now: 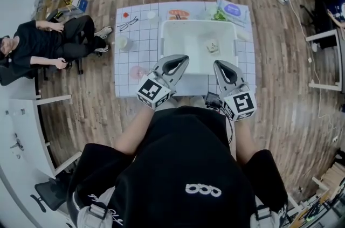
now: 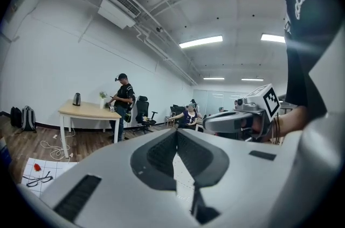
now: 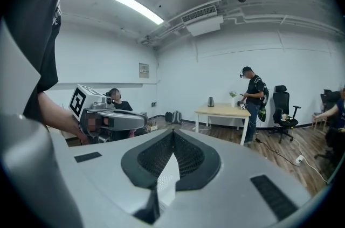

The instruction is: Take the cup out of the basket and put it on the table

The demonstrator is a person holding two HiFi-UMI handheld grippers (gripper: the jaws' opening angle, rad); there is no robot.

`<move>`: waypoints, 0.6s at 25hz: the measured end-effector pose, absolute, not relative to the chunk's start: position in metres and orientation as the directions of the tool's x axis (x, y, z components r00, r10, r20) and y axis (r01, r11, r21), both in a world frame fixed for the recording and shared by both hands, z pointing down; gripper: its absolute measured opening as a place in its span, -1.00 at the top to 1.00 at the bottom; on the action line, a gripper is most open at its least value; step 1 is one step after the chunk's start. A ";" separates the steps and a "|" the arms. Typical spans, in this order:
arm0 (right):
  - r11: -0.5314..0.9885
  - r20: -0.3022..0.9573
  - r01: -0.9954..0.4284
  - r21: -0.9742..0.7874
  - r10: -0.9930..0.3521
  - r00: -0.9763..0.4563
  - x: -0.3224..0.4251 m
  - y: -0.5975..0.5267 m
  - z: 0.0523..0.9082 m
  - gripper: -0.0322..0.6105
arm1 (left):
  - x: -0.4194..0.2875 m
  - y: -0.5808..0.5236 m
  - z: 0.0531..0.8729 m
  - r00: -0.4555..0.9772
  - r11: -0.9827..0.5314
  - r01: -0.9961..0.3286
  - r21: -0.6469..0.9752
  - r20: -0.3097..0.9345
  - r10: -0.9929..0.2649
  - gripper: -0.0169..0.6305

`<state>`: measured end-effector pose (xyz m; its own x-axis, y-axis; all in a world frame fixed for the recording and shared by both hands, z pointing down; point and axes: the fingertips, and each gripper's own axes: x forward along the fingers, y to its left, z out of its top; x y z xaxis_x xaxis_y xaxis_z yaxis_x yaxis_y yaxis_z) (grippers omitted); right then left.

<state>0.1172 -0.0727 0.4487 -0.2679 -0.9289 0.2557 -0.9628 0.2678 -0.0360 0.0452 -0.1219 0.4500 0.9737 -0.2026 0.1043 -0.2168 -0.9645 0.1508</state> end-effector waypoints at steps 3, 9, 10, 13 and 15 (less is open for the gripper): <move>0.276 0.265 -0.960 -0.042 -0.924 -0.277 0.117 -0.074 0.452 0.82 | 0.047 -0.122 0.452 0.973 -0.967 -0.216 0.139 0.115 -0.201 0.92; 0.274 0.276 -0.961 -0.049 -0.921 -0.276 0.126 -0.074 0.457 0.83 | 0.067 -0.125 0.466 0.975 -0.973 -0.185 0.140 0.151 -0.164 0.92; 0.271 0.278 -0.961 -0.050 -0.921 -0.274 0.129 -0.074 0.458 0.82 | 0.073 -0.126 0.470 0.975 -0.974 -0.176 0.143 0.160 -0.153 0.92; 0.262 0.283 -0.964 -0.052 -0.921 -0.266 0.138 -0.074 0.461 0.82 | 0.095 -0.131 0.483 0.974 -0.978 -0.147 0.149 0.197 -0.116 0.92; 0.258 0.290 -0.965 -0.052 -0.921 -0.262 0.144 -0.073 0.463 0.82 | 0.111 -0.135 0.494 0.971 -0.980 -0.121 0.157 0.225 -0.084 0.91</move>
